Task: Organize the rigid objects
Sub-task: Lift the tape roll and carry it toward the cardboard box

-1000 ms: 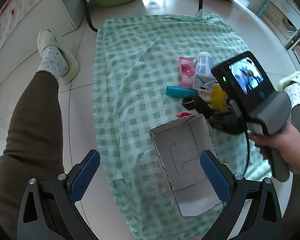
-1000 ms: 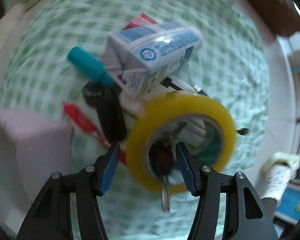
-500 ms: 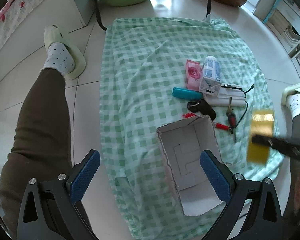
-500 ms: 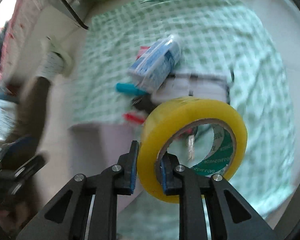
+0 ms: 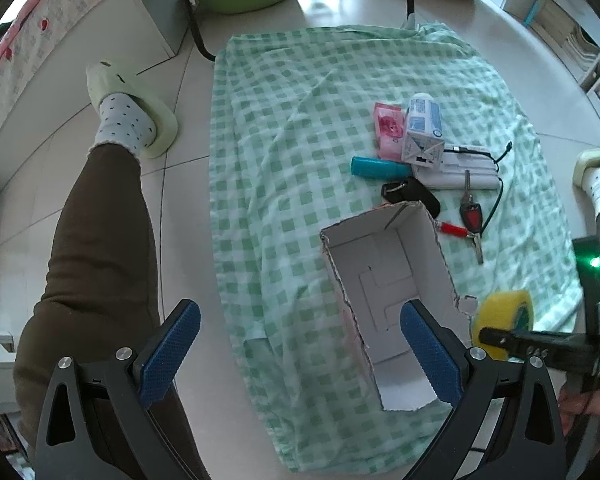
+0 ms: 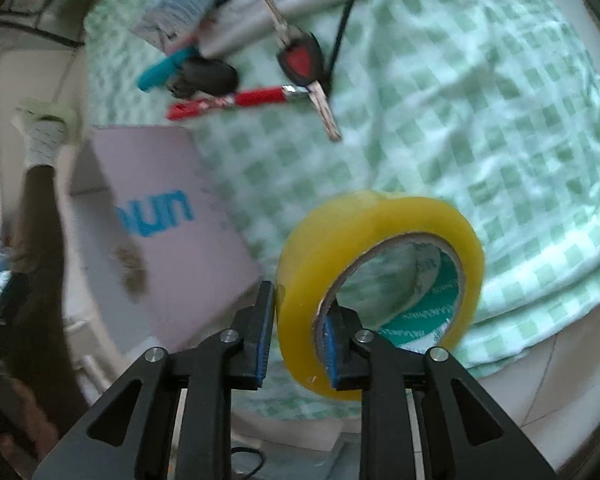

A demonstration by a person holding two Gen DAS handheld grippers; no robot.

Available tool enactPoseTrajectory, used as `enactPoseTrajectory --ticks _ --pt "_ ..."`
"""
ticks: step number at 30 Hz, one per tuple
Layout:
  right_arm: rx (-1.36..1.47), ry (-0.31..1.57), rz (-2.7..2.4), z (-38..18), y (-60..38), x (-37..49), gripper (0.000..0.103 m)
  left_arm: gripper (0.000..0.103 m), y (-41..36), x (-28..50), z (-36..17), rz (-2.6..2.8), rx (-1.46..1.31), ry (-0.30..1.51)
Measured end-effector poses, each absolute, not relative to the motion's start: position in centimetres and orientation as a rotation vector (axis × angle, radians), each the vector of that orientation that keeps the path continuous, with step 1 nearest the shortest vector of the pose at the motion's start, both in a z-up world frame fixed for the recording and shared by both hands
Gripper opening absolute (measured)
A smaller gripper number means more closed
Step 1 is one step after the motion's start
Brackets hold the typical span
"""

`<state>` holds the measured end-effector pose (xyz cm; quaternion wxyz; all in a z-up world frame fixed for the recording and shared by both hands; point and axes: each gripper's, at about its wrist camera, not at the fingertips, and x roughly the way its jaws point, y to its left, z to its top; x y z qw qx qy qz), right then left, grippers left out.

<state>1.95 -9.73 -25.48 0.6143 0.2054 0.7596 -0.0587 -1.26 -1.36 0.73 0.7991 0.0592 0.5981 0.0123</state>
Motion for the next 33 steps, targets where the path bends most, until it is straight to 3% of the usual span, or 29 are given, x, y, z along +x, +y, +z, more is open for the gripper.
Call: enactPoseTrajectory --ticks 5,7,10,13,17,20,22,24,28,33 --pt "0.385 1.771 -0.147 -27.3 -7.3 2.2 0.024 0.101 -0.6 -0.8 0.2 -0.017 0.048 1.278" --pt "0.397 1.766 -0.172 -27.7 -7.4 1.8 0.035 0.101 -0.6 -0.6 0.0 -0.024 0.046 1.286" --pt "0.54 1.794 -0.209 -28.7 -8.7 1.2 0.043 0.101 -1.0 -0.6 -0.1 -0.025 0.072 1.292" --pt "0.639 1.8 -0.239 -29.5 -9.4 0.4 0.046 0.101 -1.8 -0.8 0.0 -0.031 0.1 1.285" --pt "0.513 1.86 -0.182 -31.0 -6.8 1.1 0.051 0.101 -2.6 -1.7 0.6 -0.036 0.155 1.252" --pt "0.381 1.888 -0.182 -32.6 -3.8 1.2 0.051 0.101 -2.9 -2.1 0.4 -0.012 0.184 1.26" --pt "0.279 1.878 -0.187 -32.8 -2.7 0.5 0.031 0.101 -2.6 -2.0 0.4 -0.022 0.147 1.279" --pt "0.199 1.836 -0.143 -32.5 -1.2 -0.5 0.028 0.101 -2.1 -1.5 0.4 -0.016 0.118 1.314" --pt "0.162 1.798 -0.133 -31.2 -1.2 -0.6 0.023 0.101 -0.6 -0.7 0.2 0.029 0.064 1.361" --pt "0.407 1.647 -0.143 -26.0 -5.1 -0.4 0.023 0.101 -1.4 -0.7 -0.2 0.027 0.108 1.369"
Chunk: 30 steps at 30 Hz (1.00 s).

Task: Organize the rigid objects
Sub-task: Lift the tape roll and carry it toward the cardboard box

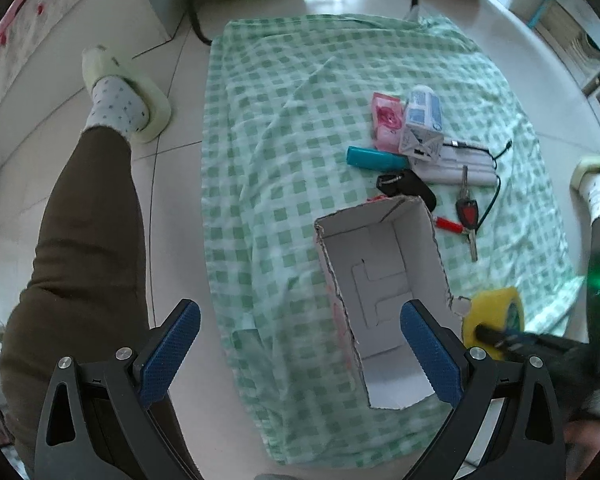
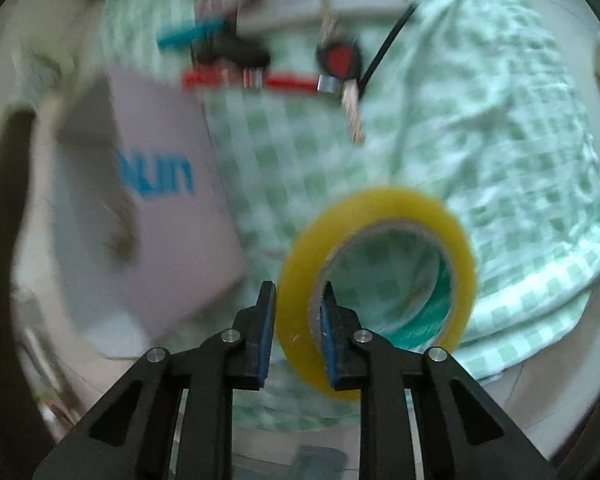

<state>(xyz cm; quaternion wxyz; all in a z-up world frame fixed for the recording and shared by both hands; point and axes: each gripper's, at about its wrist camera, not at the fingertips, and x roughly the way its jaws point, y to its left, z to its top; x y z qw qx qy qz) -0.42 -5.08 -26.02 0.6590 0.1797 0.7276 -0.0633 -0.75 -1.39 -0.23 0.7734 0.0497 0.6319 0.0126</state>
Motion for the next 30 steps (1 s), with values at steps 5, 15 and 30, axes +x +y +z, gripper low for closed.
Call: enactPoseTrajectory --ticks 5,15,30 --pt "0.568 1.5 -0.123 -22.2 -8.4 -1.4 0.023 0.101 -3.5 -1.6 0.1 -0.012 0.211 1.342" --pt "0.797 1.46 -0.055 -21.1 -9.6 -0.6 0.023 0.101 -5.6 -2.3 1.2 -0.028 0.338 1.367" --pt "0.963 1.318 0.042 -19.8 -14.4 1.1 0.023 0.101 -10.9 2.3 4.1 0.003 0.413 1.42"
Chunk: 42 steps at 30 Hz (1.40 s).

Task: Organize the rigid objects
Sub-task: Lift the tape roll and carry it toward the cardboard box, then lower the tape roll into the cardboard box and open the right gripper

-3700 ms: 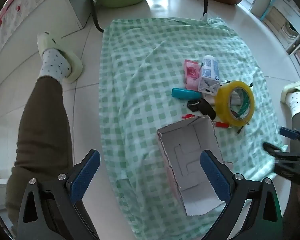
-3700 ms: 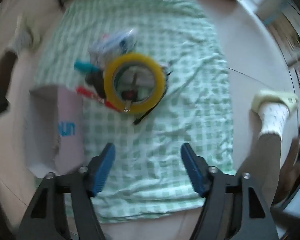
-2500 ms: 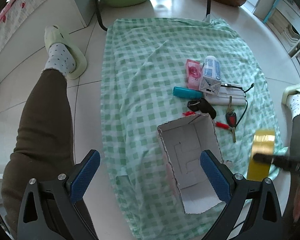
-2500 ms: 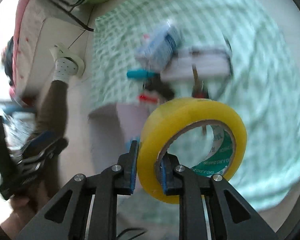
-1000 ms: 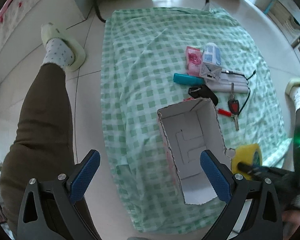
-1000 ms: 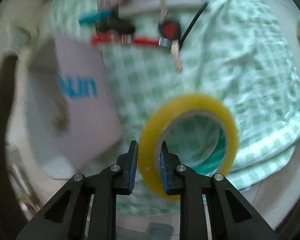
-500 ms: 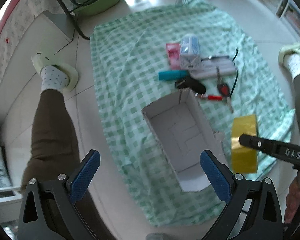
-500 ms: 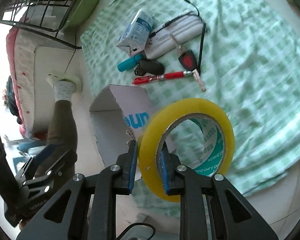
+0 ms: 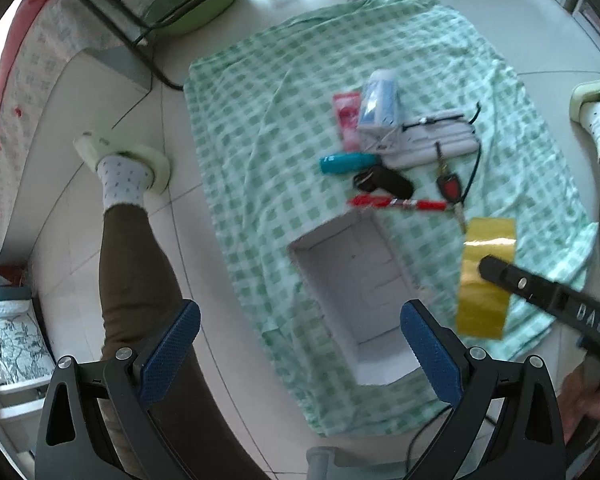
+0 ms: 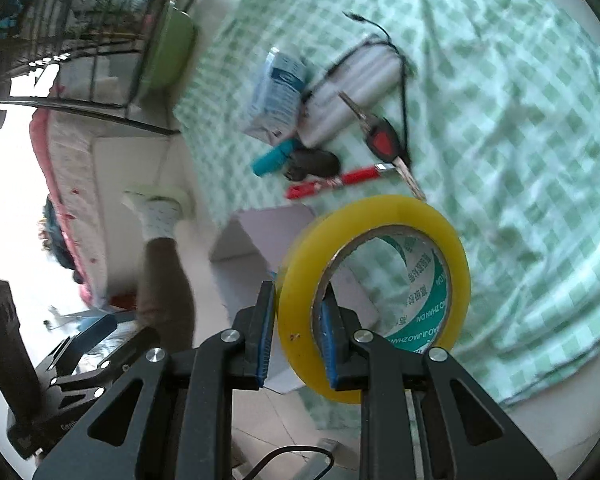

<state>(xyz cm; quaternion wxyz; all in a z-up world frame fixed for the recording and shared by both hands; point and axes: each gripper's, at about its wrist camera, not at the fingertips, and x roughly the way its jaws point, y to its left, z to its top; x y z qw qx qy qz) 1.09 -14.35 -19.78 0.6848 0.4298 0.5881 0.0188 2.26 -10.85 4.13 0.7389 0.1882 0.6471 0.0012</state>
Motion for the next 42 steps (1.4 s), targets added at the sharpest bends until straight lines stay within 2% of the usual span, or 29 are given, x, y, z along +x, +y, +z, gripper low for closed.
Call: enactPoseTrajectory --ticks 8,15,24,31,36,39,42 --pt "1.07 1.221 0.184 -18.1 -14.8 2.2 0.021 0.101 -11.7 5.1 5.1 -0.063 0.321 1.491" --pt "0.946 1.229 0.312 -16.2 -12.5 3.0 0.021 0.101 -11.2 9.1 2.3 -0.071 0.279 1.639" --pt "0.861 1.232 0.42 -15.5 -10.0 3.0 0.021 0.101 -11.2 10.5 2.2 -0.099 0.301 1.659" --pt "0.845 1.189 0.453 -14.8 -9.5 3.1 0.021 0.101 -10.7 10.0 2.6 -0.247 0.115 1.762" --pt "0.879 1.121 0.529 -13.6 -9.1 3.3 0.021 0.101 -11.1 10.0 1.2 -0.266 0.149 1.795" --pt "0.877 1.123 0.536 -13.6 -9.0 3.2 0.021 0.101 -12.1 9.7 1.4 -0.219 0.281 1.733" --pt "0.873 1.131 0.536 -13.6 -8.9 3.2 0.021 0.09 -12.1 9.3 1.1 -0.205 0.331 1.732"
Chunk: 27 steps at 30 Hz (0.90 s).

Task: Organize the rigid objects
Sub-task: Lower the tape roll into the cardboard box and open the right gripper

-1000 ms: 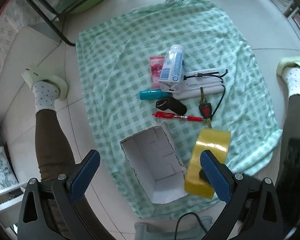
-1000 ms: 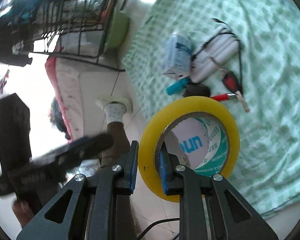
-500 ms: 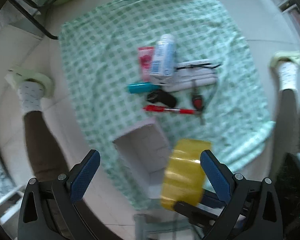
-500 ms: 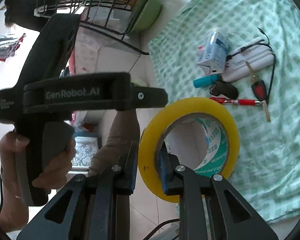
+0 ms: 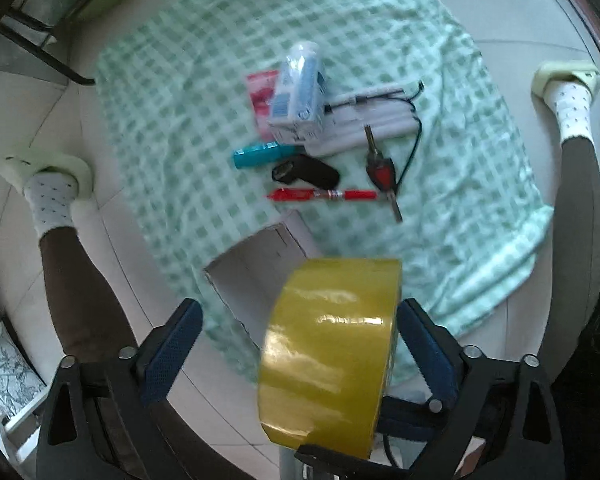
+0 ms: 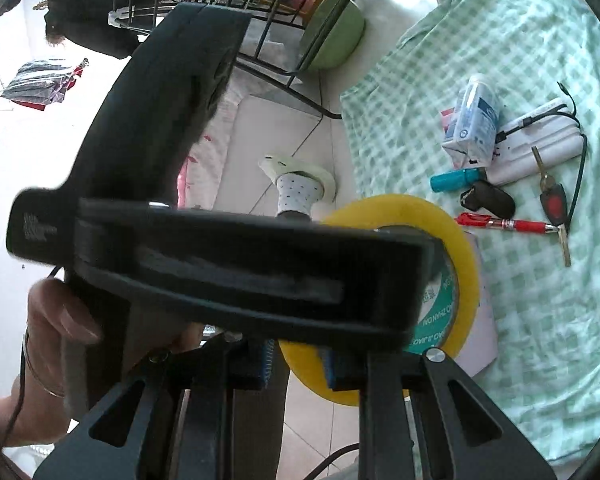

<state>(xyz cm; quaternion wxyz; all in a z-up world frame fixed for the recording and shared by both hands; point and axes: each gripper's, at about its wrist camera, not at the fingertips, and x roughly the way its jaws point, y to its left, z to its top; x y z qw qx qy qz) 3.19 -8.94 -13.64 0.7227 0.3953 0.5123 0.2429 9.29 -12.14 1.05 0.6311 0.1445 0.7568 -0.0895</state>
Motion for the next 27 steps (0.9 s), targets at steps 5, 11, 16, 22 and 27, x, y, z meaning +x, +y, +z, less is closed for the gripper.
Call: enactPoseTrajectory --ticks 5,11,16,22,27 --pt "0.857 1.133 0.552 -13.3 -8.5 3.3 0.021 0.042 -10.7 8.5 1.2 -0.228 0.24 1.736" --pt "0.82 1.163 0.581 -13.3 -7.3 3.1 0.025 0.042 -6.7 7.6 1.8 -0.165 0.078 1.693" --pt "0.743 1.203 0.545 -12.6 -7.3 2.3 0.091 0.042 -2.5 6.3 3.2 -0.009 -0.031 1.669" --pt "0.69 1.142 0.356 -11.3 -10.7 1.5 0.092 0.042 -1.5 5.2 3.7 0.03 -0.112 1.69" --pt "0.676 1.115 0.083 -12.2 -14.0 1.7 0.092 0.042 -2.0 5.7 1.3 0.038 -0.131 1.742"
